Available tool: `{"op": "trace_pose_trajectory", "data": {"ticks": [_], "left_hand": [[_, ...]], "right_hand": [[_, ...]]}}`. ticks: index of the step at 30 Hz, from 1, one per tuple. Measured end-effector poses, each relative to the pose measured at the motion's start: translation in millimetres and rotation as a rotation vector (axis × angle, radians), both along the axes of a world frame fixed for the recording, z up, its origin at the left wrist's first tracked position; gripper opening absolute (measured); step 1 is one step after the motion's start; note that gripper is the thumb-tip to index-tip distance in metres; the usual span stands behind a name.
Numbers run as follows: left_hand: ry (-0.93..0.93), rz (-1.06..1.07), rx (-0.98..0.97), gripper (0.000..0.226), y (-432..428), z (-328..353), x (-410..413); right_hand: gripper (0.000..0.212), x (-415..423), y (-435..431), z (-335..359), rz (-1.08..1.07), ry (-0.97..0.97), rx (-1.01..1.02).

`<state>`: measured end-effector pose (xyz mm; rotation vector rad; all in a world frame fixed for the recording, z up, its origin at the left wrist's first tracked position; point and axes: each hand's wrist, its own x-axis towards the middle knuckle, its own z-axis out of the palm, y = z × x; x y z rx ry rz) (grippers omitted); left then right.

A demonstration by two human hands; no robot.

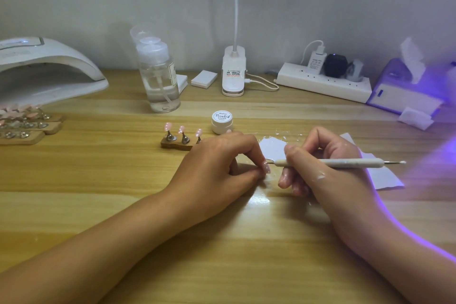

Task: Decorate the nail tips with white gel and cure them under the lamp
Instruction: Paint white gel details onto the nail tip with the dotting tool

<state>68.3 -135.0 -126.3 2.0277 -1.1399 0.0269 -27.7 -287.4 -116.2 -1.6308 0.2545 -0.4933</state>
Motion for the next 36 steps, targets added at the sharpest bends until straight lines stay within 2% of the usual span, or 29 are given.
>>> {"op": "trace_pose_trajectory", "data": {"ticks": [7, 12, 14, 16, 18, 23, 26, 32, 36], "left_hand": [[-0.01, 0.005, 0.006, 0.016, 0.3, 0.2, -0.3], [0.008, -0.001, 0.006, 0.014, 0.0, 0.6, -0.3], [0.031, -0.005, 0.007, 0.014, 0.1, 0.6, -0.1], [0.036, -0.004, 0.012, 0.014, 0.2, 0.2, 0.2], [0.03, 0.0, 0.019, 0.014, 0.1, -0.1, 0.8], [0.029, 0.004, 0.038, 0.013, -0.5, -0.2, 1.7], [0.033, 0.004, 0.037, 0.013, -0.2, -0.2, 1.7], [0.023, 0.005, 0.041, 0.013, -0.4, 0.6, 1.7], [0.0, 0.019, 0.046, 0.012, -0.7, 1.0, 1.5]], "right_hand": [[0.029, -0.4, 1.0, 0.8, -0.002, -0.014, 0.01], [0.038, -0.5, -5.9, 1.5, -0.073, -0.106, 0.032], [0.028, 1.4, -13.9, 4.0, -0.127, -0.111, -0.055], [0.016, 4.2, -24.3, 3.8, -0.183, -0.032, -0.18], [0.012, 7.0, -32.9, 0.3, -0.204, 0.091, -0.276], [0.028, 9.8, -37.0, -8.4, -0.169, 0.194, -0.354], [0.025, 9.8, -34.2, -7.8, -0.164, 0.236, -0.442], [0.018, 9.7, -33.8, -6.9, -0.165, 0.232, -0.476], [0.021, 8.2, -31.5, 2.2, -0.199, 0.054, -0.29]]}}
